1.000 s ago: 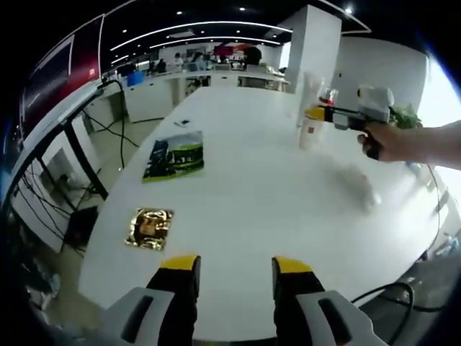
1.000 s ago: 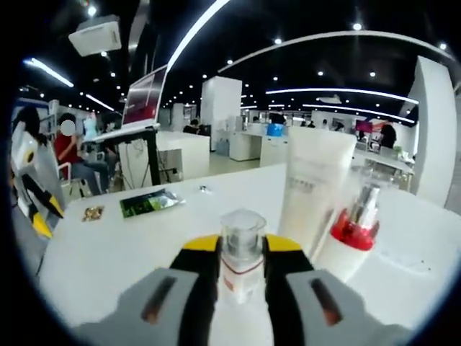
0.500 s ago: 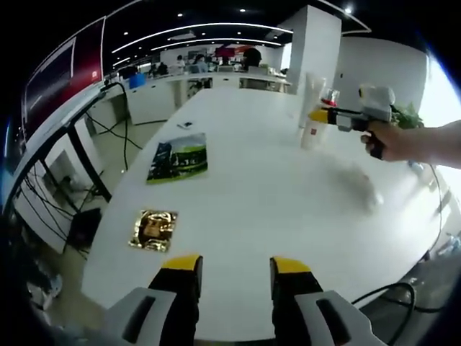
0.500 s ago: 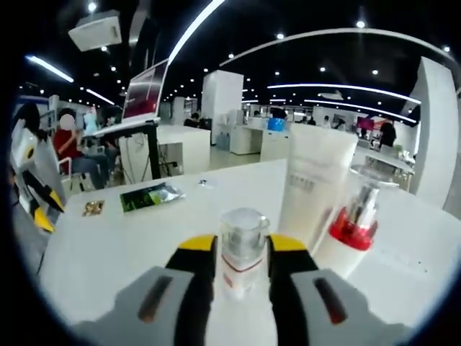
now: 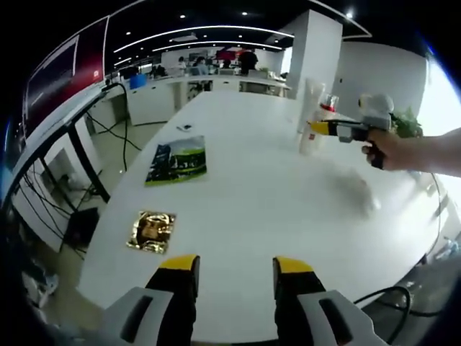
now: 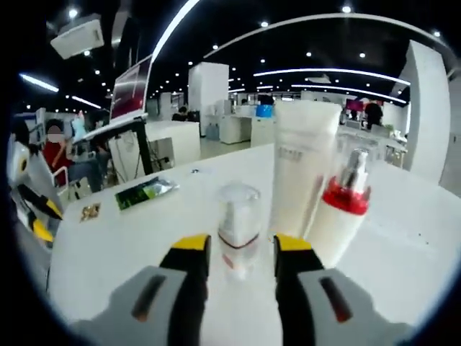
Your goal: Arrange the skincare products in the storage area until every visible bottle or jar stands upright without overlapping.
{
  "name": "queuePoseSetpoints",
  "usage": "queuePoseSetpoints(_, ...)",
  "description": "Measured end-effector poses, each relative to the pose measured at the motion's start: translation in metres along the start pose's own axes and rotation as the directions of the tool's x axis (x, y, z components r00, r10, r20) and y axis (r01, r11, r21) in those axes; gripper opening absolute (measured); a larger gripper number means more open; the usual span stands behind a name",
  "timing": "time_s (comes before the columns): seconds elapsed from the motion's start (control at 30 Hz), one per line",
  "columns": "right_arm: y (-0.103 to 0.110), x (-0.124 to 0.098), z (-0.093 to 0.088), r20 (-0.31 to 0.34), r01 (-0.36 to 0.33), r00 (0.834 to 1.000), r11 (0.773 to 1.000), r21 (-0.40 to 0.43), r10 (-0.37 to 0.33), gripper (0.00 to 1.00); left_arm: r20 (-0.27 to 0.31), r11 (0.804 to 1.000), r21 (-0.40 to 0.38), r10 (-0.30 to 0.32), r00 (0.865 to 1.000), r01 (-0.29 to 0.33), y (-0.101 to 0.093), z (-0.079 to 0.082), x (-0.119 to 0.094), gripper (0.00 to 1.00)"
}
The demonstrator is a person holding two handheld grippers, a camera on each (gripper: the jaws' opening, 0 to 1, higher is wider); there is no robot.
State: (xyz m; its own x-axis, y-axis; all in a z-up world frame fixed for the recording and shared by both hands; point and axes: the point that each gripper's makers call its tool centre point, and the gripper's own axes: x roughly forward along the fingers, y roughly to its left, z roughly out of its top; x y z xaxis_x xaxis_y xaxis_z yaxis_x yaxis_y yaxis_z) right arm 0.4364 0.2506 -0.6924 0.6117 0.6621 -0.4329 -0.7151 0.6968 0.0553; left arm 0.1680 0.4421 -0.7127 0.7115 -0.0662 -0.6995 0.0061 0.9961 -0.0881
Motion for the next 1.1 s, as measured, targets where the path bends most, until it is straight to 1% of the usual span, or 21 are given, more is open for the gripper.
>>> queuePoseSetpoints(0.03, 0.0, 0.0, -0.006, -0.028, 0.009, 1.0, 0.999, 0.033, -0.008, 0.38, -0.001, 1.0, 0.002, 0.0, 1.0, 0.0, 0.0, 0.0, 0.0, 0.42)
queuePoseSetpoints(0.17, 0.007, 0.005, -0.019, -0.104, 0.02, 0.995, 0.998, 0.06, -0.014, 0.38, -0.001, 1.0, 0.001, -0.009, 1.0, 0.009, -0.002, 0.0, 0.001, 0.42)
queuePoseSetpoints(0.27, 0.011, 0.01, -0.019, -0.123, 0.048, 0.992, 0.997, 0.06, -0.041, 0.36, -0.009, 1.0, 0.013, -0.016, 1.0, 0.016, -0.004, -0.001, 0.001, 0.42)
queuePoseSetpoints(0.33, 0.01, 0.012, -0.022, -0.154, 0.095, 0.985, 0.991, 0.091, -0.081, 0.35, -0.009, 1.0, 0.014, -0.014, 1.0, 0.014, -0.004, -0.001, 0.001, 0.42)
queuePoseSetpoints(0.37, 0.009, 0.013, -0.023, -0.161, 0.103, 0.983, 0.99, 0.098, -0.086, 0.34, -0.009, 1.0, 0.011, -0.014, 1.0, 0.014, -0.003, -0.001, 0.001, 0.42)
queuePoseSetpoints(0.4, 0.009, 0.017, -0.025, -0.176, 0.13, 0.979, 0.982, 0.14, -0.104, 0.34, -0.009, 1.0, 0.008, -0.013, 1.0, 0.013, -0.003, -0.001, 0.001, 0.42)
queuePoseSetpoints(0.43, 0.008, 0.016, -0.027, -0.199, 0.168, 0.971, 0.971, 0.172, -0.132, 0.34, -0.012, 1.0, 0.007, -0.016, 1.0, 0.016, -0.003, -0.002, 0.001, 0.42)
queuePoseSetpoints(0.5, 0.008, 0.02, -0.024, -0.187, 0.178, 0.971, 0.97, 0.167, -0.146, 0.34, -0.012, 1.0, 0.009, -0.018, 1.0, 0.018, -0.004, -0.002, 0.002, 0.42)
queuePoseSetpoints(0.53, 0.008, 0.022, -0.024, -0.194, 0.189, 0.969, 0.965, 0.18, -0.153, 0.33, -0.012, 1.0, 0.011, -0.017, 1.0, 0.017, -0.003, -0.002, 0.002, 0.42)
queuePoseSetpoints(0.57, 0.007, 0.024, -0.026, -0.209, 0.214, 0.963, 0.958, 0.193, -0.173, 0.31, -0.014, 1.0, 0.008, -0.017, 1.0, 0.017, -0.003, -0.002, 0.002, 0.42)
queuePoseSetpoints(0.6, 0.005, 0.024, -0.027, -0.212, 0.223, 0.96, 0.956, 0.193, -0.182, 0.3, -0.013, 1.0, 0.008, -0.016, 1.0, 0.016, -0.003, -0.002, 0.002, 0.42)
queuePoseSetpoints(0.63, 0.004, 0.026, -0.028, -0.216, 0.242, 0.957, 0.945, 0.221, -0.195, 0.29, -0.014, 1.0, 0.008, -0.016, 1.0, 0.016, -0.003, -0.003, 0.002, 0.42)
queuePoseSetpoints(0.73, 0.001, 0.027, -0.032, -0.237, 0.274, 0.948, 0.926, 0.259, -0.214, 0.26, -0.013, 1.0, 0.006, -0.015, 1.0, 0.015, -0.002, -0.002, 0.002, 0.42)
queuePoseSetpoints(0.8, -0.002, 0.028, -0.031, -0.232, 0.29, 0.945, 0.922, 0.255, -0.233, 0.26, -0.011, 1.0, 0.002, -0.014, 1.0, 0.014, -0.002, -0.002, 0.002, 0.42)
queuePoseSetpoints(0.9, -0.01, 0.026, -0.03, -0.23, 0.324, 0.934, 0.921, 0.218, -0.274, 0.25, -0.008, 1.0, 0.0, -0.014, 1.0, 0.014, -0.002, -0.002, 0.002, 0.42)
queuePoseSetpoints(0.97, -0.011, 0.026, -0.03, -0.228, 0.327, 0.933, 0.92, 0.217, -0.278, 0.24, -0.009, 1.0, -0.002, -0.013, 1.0, 0.013, -0.002, -0.002, 0.002, 0.42)
queuePoseSetpoints(1.1, -0.016, 0.026, -0.03, -0.234, 0.345, 0.927, 0.914, 0.216, -0.294, 0.22, -0.01, 1.0, -0.001, -0.016, 1.0, 0.016, -0.001, -0.003, 0.002, 0.42)
